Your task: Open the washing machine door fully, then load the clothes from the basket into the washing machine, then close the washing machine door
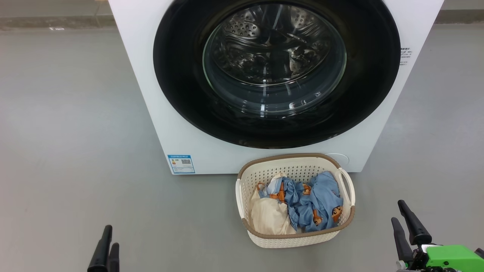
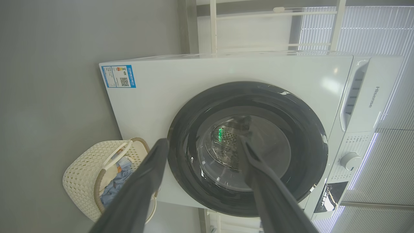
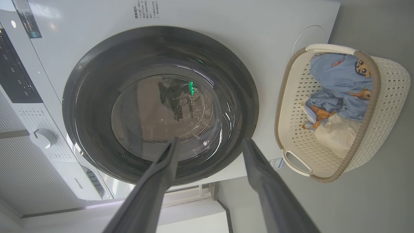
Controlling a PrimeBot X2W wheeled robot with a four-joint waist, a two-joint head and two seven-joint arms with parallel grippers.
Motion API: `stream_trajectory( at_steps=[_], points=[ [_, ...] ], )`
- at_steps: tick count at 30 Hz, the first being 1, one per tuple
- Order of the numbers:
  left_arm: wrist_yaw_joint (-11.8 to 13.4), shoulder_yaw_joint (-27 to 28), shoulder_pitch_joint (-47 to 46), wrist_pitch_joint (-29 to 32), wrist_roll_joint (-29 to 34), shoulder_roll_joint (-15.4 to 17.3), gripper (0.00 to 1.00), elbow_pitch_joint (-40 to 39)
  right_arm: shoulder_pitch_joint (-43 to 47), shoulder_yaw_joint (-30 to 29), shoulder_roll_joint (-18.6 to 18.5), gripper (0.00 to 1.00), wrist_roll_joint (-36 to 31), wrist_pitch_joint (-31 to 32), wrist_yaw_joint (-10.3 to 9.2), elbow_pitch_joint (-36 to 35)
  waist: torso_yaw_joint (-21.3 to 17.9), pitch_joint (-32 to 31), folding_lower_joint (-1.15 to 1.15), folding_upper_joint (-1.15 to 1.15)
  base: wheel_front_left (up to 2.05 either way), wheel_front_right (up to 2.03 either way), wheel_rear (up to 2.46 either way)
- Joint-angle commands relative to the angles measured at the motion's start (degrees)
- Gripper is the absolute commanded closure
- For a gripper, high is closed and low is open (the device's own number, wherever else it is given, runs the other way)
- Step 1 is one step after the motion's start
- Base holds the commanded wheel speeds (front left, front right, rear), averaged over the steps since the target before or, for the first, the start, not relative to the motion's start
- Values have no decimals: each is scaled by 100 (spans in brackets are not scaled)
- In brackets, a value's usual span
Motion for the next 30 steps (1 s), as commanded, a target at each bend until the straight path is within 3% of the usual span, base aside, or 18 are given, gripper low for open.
stream_trajectory(
  at_steps=[1, 15, 30],
  points=[
    [0, -6, -131, -45, 54, 50, 0, -156, -130, 23, -77, 0, -12, -46, 3, -164, 2, -6, 4, 0, 0, 0, 0],
    [0, -98, -152, -271, 378, 109, 0, -303, -162, 204, -190, 0, -350, -288, 6, -240, 13, 18, -8, 0, 0, 0, 0],
    [1, -112, -178, -525, 1429, 152, 0, -397, -254, 361, -306, 0, -1288, -543, 10, -293, 32, 24, -8, 0, 0, 0, 0]
  ],
)
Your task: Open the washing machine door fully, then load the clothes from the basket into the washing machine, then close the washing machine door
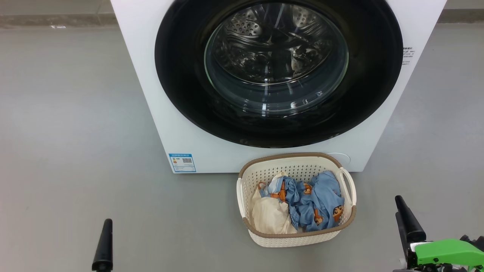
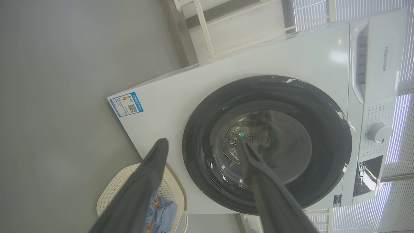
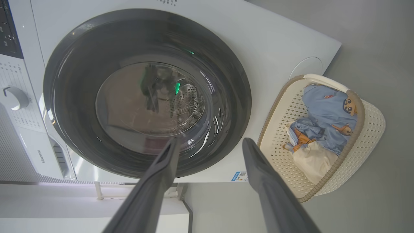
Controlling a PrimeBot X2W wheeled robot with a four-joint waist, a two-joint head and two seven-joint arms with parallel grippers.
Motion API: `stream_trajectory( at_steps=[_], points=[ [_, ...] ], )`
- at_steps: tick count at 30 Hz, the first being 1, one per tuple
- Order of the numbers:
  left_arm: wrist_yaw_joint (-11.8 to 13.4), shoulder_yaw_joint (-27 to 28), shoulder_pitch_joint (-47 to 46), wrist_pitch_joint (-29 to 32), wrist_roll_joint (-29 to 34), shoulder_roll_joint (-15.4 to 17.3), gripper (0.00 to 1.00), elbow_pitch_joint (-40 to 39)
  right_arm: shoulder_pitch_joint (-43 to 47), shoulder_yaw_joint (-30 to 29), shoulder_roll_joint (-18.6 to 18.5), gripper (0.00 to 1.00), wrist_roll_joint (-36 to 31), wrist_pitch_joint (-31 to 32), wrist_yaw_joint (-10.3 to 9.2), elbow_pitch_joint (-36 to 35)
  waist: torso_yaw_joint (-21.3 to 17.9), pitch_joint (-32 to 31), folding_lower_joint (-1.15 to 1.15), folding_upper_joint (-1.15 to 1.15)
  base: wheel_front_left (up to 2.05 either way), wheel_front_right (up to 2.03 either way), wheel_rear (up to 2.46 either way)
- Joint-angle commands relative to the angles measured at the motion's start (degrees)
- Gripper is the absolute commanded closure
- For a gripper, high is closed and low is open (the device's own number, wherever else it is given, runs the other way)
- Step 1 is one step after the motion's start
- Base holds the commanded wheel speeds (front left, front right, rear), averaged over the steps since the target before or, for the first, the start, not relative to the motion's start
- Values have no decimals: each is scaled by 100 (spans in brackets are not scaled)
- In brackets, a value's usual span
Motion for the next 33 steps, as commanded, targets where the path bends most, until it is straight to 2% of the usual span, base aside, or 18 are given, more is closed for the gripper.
stream_trajectory(
  at_steps=[1, 14, 33],
  points=[
    [1, 45, -166, -64, 164, 92, 0, -209, -239, 39, -132, 0, -186, -69, 11, -179, 1, -1, 0, 0, 0, 0, 0],
    [1, 59, -176, -299, 1410, 93, 0, -282, -282, 168, -219, 0, -1424, -303, 15, -202, -6, 19, 0, 0, 0, 0, 0],
    [1, 70, -205, -604, 2968, 134, 0, -274, -327, 373, -350, 0, -2872, -607, 19, -219, 7, 26, 0, 0, 0, 0, 0]
  ],
)
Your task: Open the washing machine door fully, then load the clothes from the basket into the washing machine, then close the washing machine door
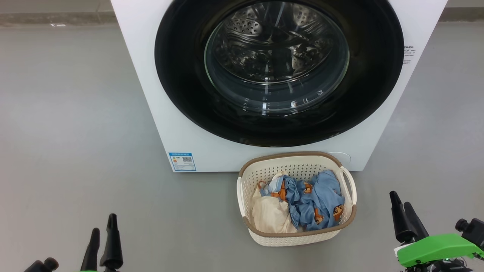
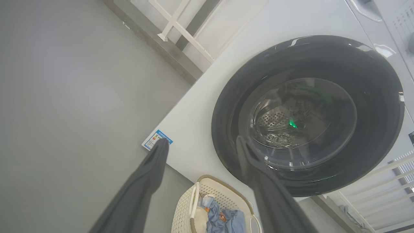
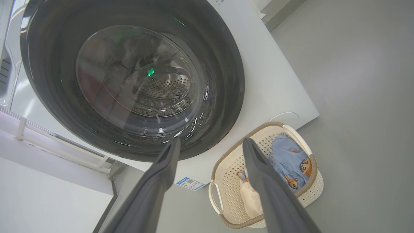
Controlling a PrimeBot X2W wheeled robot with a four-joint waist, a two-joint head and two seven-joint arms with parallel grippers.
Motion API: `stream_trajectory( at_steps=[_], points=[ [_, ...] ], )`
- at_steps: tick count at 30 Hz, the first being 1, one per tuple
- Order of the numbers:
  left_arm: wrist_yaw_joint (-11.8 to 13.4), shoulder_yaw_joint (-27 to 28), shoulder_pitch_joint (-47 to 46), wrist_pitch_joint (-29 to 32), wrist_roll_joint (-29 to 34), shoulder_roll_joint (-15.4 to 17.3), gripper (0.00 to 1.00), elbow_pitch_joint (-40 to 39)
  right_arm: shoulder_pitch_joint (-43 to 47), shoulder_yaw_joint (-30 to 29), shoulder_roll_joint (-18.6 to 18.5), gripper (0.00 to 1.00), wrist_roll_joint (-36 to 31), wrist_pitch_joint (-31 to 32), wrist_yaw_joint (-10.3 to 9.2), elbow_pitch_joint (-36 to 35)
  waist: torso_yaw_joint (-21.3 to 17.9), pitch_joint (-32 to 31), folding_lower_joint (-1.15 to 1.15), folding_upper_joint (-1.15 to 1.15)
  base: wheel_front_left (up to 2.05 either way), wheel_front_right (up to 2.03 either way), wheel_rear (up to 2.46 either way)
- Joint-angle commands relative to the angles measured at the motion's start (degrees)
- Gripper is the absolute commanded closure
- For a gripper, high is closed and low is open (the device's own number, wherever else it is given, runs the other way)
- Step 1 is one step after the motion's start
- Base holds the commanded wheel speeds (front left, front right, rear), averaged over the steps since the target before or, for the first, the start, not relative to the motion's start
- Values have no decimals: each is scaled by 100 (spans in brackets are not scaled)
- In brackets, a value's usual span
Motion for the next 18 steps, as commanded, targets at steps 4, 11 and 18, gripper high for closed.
stream_trajectory(
  at_steps=[4, 11, 18],
  points=[
    [1, 126, -198, -134, 543, 88, 0, -125, -277, 200, -158, 0, -422, -140, 21, -131, 14, -18, 0, 0, 0, 0, 0],
    [1, 117, -200, -252, 1083, 80, 0, -138, -285, 312, -205, 0, -872, -257, 22, -120, 22, -38, 0, 0, 0, 0, 0],
    [1, 105, -198, -371, 1604, 83, 0, -168, -304, 408, -263, 0, -1306, -376, 24, -114, 26, -38, 0, 0, 0, 0, 0]
  ],
)
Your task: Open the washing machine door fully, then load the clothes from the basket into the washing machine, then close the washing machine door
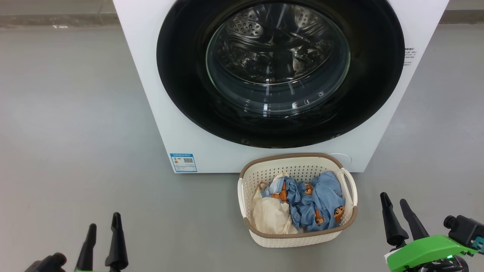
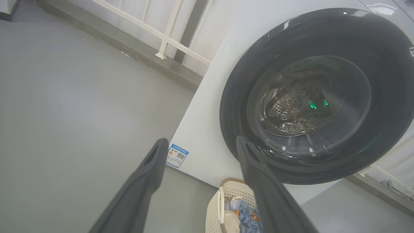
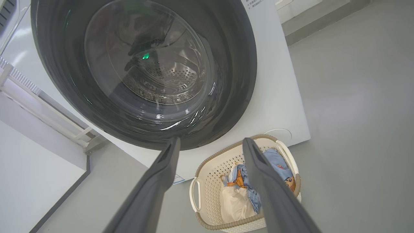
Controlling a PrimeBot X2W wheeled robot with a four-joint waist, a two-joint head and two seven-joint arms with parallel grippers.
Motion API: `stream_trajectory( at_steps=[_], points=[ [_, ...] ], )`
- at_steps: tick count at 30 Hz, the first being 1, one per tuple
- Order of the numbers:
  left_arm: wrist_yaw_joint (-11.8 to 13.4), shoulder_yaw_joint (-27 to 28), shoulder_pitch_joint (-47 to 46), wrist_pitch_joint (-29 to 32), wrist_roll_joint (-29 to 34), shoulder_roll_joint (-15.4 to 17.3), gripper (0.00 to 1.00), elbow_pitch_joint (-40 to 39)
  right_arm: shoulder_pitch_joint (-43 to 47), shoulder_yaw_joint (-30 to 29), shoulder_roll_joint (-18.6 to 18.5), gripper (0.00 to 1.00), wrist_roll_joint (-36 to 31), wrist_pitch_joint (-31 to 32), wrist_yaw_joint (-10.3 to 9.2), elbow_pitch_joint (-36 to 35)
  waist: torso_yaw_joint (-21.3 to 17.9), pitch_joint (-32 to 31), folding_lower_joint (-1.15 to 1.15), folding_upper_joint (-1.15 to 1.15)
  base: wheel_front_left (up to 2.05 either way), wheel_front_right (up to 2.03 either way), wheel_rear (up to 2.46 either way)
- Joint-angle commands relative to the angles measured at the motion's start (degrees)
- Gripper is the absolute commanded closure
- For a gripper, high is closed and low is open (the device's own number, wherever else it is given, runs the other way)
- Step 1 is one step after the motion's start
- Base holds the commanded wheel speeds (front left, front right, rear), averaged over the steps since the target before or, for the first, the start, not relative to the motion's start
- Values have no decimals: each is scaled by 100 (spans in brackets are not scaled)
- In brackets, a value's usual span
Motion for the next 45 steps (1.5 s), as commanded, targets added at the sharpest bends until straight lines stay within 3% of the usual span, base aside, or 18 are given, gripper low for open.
stream_trajectory(
  at_steps=[1, 40, 45],
  points=[
    [3, 105, -197, -82, 227, 85, 0, -168, -302, 112, -140, 0, -222, -96, 24, -126, 2, 0, 0, 0, 0, 0, 0],
    [3, 33, -244, -723, 2704, 156, 0, -123, -336, 597, -392, 0, -2555, -735, 34, -153, 33, 17, 0, 0, 0, 0, 0],
    [3, 40, -254, -739, 2690, 167, 0, -54, -308, 565, -381, 0, -2616, -751, 34, -164, 11, 19, 0, 0, 0, 0, 0]
  ],
)
